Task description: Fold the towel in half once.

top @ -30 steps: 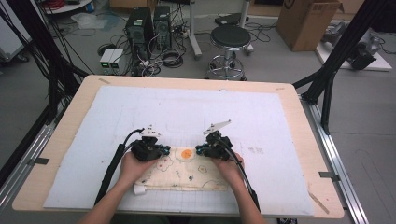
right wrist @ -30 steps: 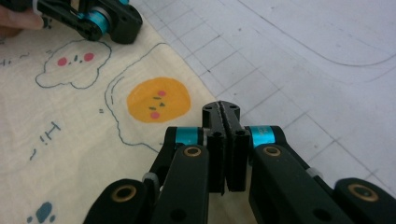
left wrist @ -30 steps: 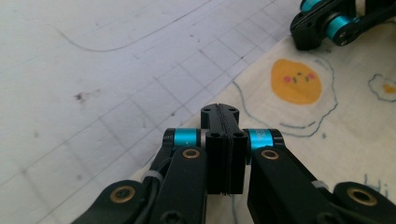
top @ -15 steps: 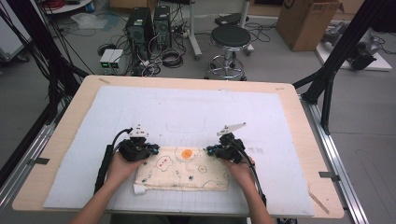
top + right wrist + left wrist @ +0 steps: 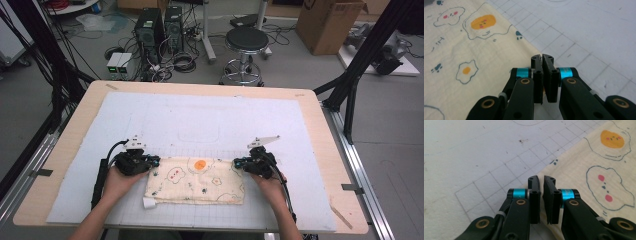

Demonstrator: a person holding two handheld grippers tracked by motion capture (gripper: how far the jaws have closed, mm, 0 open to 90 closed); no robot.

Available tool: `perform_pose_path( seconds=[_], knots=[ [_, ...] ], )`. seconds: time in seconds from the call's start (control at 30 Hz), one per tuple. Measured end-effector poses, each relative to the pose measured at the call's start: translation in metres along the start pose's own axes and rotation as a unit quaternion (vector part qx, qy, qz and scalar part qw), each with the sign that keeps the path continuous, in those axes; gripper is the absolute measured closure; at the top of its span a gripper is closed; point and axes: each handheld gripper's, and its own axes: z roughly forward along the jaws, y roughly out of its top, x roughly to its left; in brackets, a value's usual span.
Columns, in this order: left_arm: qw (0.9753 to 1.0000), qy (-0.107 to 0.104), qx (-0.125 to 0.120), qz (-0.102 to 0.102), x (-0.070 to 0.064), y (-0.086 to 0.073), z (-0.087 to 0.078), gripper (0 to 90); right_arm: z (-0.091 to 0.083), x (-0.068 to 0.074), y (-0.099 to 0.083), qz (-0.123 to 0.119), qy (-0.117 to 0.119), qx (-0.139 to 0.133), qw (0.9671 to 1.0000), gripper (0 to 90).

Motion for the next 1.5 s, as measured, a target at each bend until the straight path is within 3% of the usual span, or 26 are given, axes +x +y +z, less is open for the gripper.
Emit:
perform_pose_path(
  seconds=[0.2,0.5,0.73,0.93,1.1,1.5],
  knots=[
    [1.0,-0.002,-0.007,-0.001,0.0,-0.001,0.0,82.1,-0.006,-0.005,-0.005,0.01,0.0,-0.008,0.9999,85.1],
    [0.998,-0.03,-0.054,0.009,-0.004,0.001,-0.013,78.6,-0.011,0.0,-0.002,-0.002,0.005,-0.037,0.9993,76.8],
    [0.997,-0.047,-0.06,0.013,-0.002,-0.004,-0.023,71.5,-0.016,0.01,0.0,-0.014,0.007,-0.056,0.9983,66.0],
    [0.996,-0.05,-0.074,0.002,-0.001,-0.007,-0.031,62.1,-0.019,0.022,0.001,-0.039,0.0,-0.053,0.9978,52.4],
    [0.9964,-0.038,-0.075,-0.003,-0.003,-0.007,-0.033,54.3,-0.027,0.028,0.0,-0.036,0.003,-0.067,0.9971,41.8],
    [0.995,-0.037,-0.093,-0.009,-0.005,-0.011,-0.042,45.9,-0.033,0.03,-0.003,-0.041,-0.004,-0.08,0.996,33.3]
  ],
)
